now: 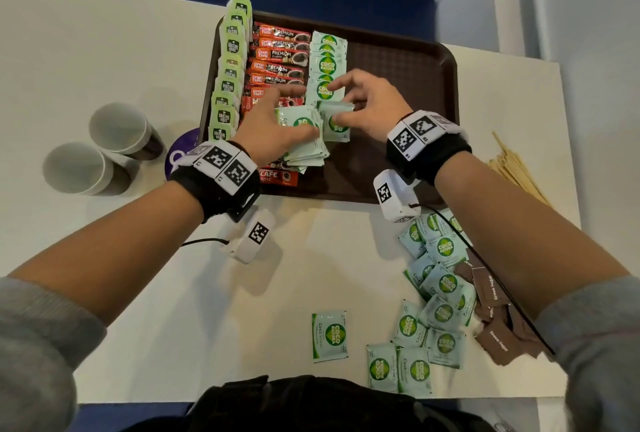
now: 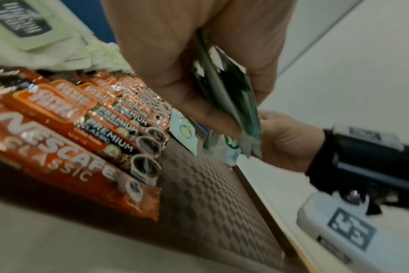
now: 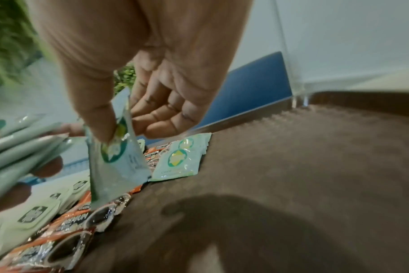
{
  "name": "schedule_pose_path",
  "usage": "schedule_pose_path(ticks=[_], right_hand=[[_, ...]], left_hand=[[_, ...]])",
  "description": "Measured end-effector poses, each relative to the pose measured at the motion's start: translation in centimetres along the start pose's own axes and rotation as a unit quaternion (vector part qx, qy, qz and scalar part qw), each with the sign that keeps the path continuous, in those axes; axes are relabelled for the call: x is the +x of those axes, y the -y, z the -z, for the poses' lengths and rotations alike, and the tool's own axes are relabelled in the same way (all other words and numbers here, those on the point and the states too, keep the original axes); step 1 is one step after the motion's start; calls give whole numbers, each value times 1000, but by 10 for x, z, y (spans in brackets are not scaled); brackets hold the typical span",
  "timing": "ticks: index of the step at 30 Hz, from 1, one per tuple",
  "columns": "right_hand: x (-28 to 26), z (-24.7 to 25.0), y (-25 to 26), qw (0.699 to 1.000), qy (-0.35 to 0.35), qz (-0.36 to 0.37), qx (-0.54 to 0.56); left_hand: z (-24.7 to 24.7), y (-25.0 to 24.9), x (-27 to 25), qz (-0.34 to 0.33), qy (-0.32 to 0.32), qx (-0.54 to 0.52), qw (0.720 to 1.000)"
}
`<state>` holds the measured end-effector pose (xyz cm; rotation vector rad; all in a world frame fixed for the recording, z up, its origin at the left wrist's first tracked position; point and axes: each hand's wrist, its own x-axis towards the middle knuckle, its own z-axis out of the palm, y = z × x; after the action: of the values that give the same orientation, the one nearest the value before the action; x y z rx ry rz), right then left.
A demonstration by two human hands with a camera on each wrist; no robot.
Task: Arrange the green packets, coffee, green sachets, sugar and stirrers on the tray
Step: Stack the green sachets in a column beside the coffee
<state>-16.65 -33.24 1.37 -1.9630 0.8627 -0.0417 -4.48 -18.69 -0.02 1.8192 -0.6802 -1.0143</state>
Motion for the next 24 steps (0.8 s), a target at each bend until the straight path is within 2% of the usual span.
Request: schedule_pose_path(ticks=[3, 5, 8, 13, 18, 24], right_hand=[[0, 0, 11, 999, 31, 21, -40], [3, 0, 17, 994, 54, 29, -88], [5, -1, 21, 990, 63, 38, -124], [3, -3, 13, 995, 28, 59, -70], [6, -4, -3, 999, 10, 17, -45], [20, -8, -14, 999, -47, -21, 6]], left_hand=[[-4, -6, 0, -26, 55, 87, 994], [-6, -6, 0, -42, 55, 133, 989], [-7, -3, 1, -31, 41, 140, 989], [-8, 0, 2, -3, 23, 85, 996], [-6, 2, 2, 50, -6, -39, 998], [-2, 5, 7, 54, -29, -44, 997]])
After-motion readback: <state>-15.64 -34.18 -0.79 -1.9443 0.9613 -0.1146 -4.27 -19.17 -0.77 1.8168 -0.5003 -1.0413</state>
